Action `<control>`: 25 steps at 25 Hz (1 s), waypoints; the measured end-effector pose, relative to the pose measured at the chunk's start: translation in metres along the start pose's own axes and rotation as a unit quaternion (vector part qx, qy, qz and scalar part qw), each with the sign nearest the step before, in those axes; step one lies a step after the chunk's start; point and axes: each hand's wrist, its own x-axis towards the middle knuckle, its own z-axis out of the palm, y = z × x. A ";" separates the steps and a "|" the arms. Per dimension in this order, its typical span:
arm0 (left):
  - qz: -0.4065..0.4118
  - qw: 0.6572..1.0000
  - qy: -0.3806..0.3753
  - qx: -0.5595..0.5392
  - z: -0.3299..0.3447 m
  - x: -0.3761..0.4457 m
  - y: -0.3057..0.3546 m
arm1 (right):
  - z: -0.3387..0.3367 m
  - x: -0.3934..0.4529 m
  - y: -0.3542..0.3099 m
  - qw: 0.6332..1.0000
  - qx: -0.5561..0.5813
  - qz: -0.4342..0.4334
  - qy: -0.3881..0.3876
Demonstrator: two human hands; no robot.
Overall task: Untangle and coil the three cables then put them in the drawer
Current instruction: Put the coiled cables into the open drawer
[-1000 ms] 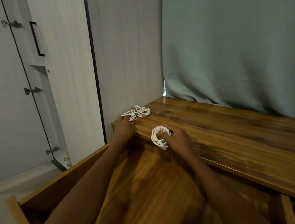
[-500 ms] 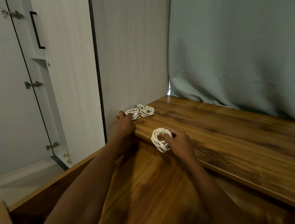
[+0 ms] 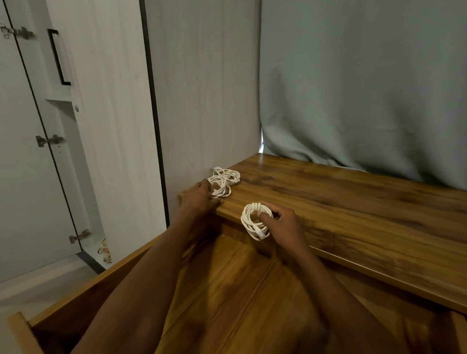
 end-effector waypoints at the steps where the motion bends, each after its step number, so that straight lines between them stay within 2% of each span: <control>1: 0.004 1.000 0.002 -0.001 0.001 0.001 0.002 | -0.002 -0.002 0.000 1.000 0.009 0.005 -0.003; 5: 0.000 1.000 0.012 0.011 0.008 0.004 0.009 | -0.014 -0.010 0.001 1.000 0.026 0.009 -0.001; 9: 0.001 0.999 0.018 0.031 0.010 0.003 0.021 | -0.027 -0.017 0.004 1.000 -0.007 -0.004 -0.017; 13: 0.039 0.999 -0.027 -0.020 0.008 -0.005 0.028 | -0.039 -0.034 0.000 0.995 -0.079 -0.011 -0.059; 17: 0.105 0.993 -0.044 -0.043 0.005 -0.032 0.041 | -0.048 -0.059 -0.005 0.987 -0.135 0.012 -0.081; 21: 0.203 0.975 -0.066 -0.055 -0.005 -0.070 0.061 | -0.063 -0.086 -0.002 0.980 -0.184 -0.006 -0.075; 23: 0.248 0.962 -0.103 -0.052 -0.012 -0.089 0.068 | -0.075 -0.098 -0.004 0.972 -0.207 0.009 -0.108; 25: 0.290 0.944 -0.143 -0.062 -0.017 -0.111 0.071 | -0.088 -0.107 -0.004 0.958 -0.229 0.062 -0.160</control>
